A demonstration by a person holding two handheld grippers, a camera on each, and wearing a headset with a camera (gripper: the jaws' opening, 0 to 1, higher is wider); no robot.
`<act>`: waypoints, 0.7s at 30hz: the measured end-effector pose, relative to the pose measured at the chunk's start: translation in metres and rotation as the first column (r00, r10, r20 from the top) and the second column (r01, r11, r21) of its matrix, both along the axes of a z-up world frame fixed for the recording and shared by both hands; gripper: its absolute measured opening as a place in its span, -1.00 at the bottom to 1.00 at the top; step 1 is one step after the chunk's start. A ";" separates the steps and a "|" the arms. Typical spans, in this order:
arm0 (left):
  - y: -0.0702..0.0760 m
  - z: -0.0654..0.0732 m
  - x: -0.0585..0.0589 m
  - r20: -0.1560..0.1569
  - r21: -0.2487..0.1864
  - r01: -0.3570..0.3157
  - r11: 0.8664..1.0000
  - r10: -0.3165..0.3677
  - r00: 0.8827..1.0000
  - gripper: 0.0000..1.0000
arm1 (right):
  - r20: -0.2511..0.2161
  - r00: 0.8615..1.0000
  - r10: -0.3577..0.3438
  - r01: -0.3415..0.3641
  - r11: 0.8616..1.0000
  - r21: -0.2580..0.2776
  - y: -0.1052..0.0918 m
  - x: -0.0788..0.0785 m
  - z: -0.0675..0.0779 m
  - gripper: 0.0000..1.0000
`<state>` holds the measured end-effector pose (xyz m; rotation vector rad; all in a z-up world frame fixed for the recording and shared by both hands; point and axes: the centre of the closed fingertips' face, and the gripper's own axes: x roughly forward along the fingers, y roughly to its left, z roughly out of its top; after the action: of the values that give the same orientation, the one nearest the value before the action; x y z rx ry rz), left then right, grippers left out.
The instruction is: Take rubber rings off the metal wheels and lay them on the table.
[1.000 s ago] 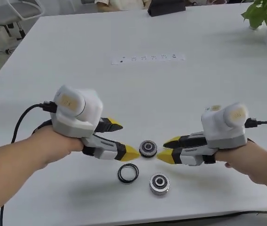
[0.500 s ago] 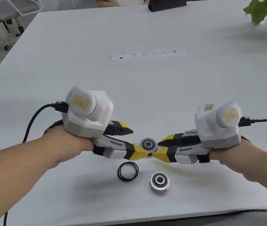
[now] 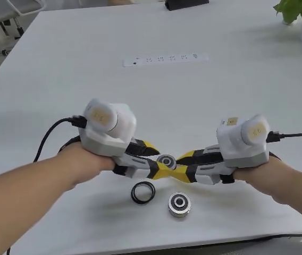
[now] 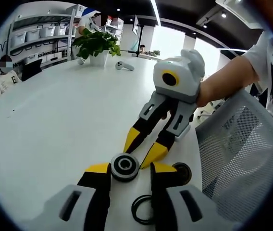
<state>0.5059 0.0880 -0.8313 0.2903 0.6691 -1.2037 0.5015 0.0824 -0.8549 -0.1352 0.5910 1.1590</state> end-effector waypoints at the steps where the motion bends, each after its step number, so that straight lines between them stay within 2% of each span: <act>1: -0.001 0.000 0.000 0.000 0.000 0.001 1.000 -0.001 1.000 -0.49 | 0.000 1.000 0.000 0.000 1.000 0.001 0.000 0.000 0.000 -0.64; 8: -0.004 -0.005 0.001 0.004 0.012 0.009 1.000 -0.009 1.000 -0.59 | 0.002 1.000 -0.002 0.002 1.000 0.002 0.000 0.001 0.000 -0.64; 12: -0.004 -0.007 0.004 0.021 0.026 -0.002 1.000 0.002 1.000 -0.69 | 0.004 1.000 -0.001 0.001 1.000 0.000 0.000 0.000 0.000 -0.65; 21: -0.004 -0.008 0.008 0.099 0.071 -0.002 0.997 -0.005 0.995 -0.85 | 0.009 1.000 -0.002 0.002 1.000 -0.001 0.000 0.001 0.000 -0.64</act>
<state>0.5138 0.0842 -0.8392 0.4077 0.6257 -1.1607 0.5023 0.0829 -0.8549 -0.1407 0.5834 1.1560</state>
